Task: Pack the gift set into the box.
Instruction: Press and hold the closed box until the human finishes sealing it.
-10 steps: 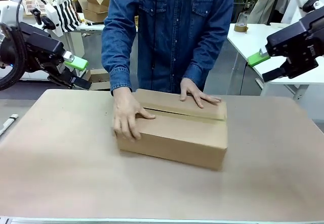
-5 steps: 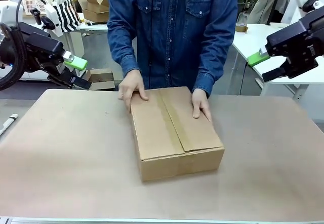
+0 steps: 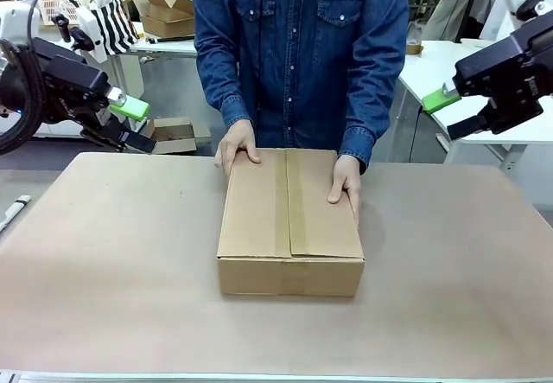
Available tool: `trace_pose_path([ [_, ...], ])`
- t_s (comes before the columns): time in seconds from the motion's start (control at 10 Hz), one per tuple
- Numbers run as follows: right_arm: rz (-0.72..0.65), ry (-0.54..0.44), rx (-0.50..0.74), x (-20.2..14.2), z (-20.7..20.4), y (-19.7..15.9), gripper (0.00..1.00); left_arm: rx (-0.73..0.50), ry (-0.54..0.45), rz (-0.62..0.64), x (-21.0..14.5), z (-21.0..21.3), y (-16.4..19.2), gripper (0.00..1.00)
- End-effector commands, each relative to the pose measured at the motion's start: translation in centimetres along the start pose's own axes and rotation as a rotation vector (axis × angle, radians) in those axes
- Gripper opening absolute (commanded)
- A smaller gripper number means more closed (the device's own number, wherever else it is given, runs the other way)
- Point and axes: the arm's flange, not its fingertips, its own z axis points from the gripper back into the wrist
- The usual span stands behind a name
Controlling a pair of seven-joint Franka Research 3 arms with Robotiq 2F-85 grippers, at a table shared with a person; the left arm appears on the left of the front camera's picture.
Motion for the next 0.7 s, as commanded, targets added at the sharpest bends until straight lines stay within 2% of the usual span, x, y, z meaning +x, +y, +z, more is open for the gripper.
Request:
trace_pose_path([
  [0.0, 0.022, -0.003, 0.028, 0.1, -0.07, -0.26, 1.0, -0.015, -0.021, 0.008, 0.1, -0.24, -0.25, 1.0],
  [0.6, 0.022, -0.003, 0.028, 0.1, -0.07, -0.26, 1.0, -0.015, -0.021, 0.008, 0.1, -0.24, -0.25, 1.0],
])
